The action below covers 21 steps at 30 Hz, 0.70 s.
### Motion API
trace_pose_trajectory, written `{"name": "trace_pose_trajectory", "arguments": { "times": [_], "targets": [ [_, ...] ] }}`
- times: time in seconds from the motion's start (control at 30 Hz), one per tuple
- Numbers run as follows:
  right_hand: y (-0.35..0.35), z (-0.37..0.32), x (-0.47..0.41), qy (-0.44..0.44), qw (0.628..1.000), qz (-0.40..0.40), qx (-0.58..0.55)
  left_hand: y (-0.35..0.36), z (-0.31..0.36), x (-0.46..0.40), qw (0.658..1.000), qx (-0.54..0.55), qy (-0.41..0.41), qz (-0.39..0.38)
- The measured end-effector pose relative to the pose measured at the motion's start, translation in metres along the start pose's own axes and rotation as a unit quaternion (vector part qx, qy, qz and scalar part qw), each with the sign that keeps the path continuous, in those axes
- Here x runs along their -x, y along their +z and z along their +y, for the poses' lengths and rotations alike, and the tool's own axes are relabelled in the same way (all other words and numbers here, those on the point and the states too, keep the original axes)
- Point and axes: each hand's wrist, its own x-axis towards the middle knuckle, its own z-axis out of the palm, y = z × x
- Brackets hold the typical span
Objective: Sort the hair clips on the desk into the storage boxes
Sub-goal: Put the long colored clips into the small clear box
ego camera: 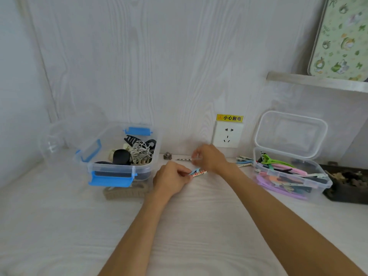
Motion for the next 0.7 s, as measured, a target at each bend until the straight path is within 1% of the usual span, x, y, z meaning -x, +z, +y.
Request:
{"name": "trace_pose_trajectory", "arguments": {
  "times": [0.03, 0.13, 0.23, 0.33, 0.47, 0.53, 0.57, 0.63, 0.7],
  "targets": [
    [-0.003, 0.0, 0.001, 0.007, 1.0, -0.011, 0.003, 0.0, 0.0, 0.001, 1.0, -0.003, 0.009, 0.002],
    [-0.008, 0.0, 0.013, 0.032, 0.996, -0.063, 0.059, 0.0, 0.0, 0.004, 0.998, -0.038, 0.039, 0.009],
    [-0.011, 0.011, 0.032, 0.051, 0.991, -0.123, 0.036, -0.001, 0.002, 0.004, 0.992, -0.091, 0.081, 0.003],
    [-0.02, 0.022, 0.054, 0.044, 0.986, -0.15, 0.058, -0.008, 0.006, 0.005, 0.985, -0.139, 0.102, -0.012],
    [-0.033, 0.035, 0.1, 0.038, 0.984, -0.107, 0.134, -0.013, 0.013, 0.007, 0.98, -0.169, 0.097, -0.034],
    [-0.036, 0.044, 0.127, 0.029, 0.979, -0.059, 0.192, -0.01, 0.02, 0.01, 0.971, -0.212, 0.111, -0.018],
    [-0.036, 0.049, 0.139, 0.01, 0.977, -0.031, 0.211, -0.008, 0.024, 0.012, 0.96, -0.25, 0.124, -0.003],
    [-0.036, 0.061, 0.159, -0.03, 0.975, 0.003, 0.22, 0.0, 0.034, 0.019, 0.937, -0.316, 0.146, 0.024],
    [-0.038, 0.072, 0.171, -0.044, 0.98, 0.023, 0.193, 0.008, 0.04, 0.023, 0.928, -0.339, 0.151, 0.041]
  ]
}}
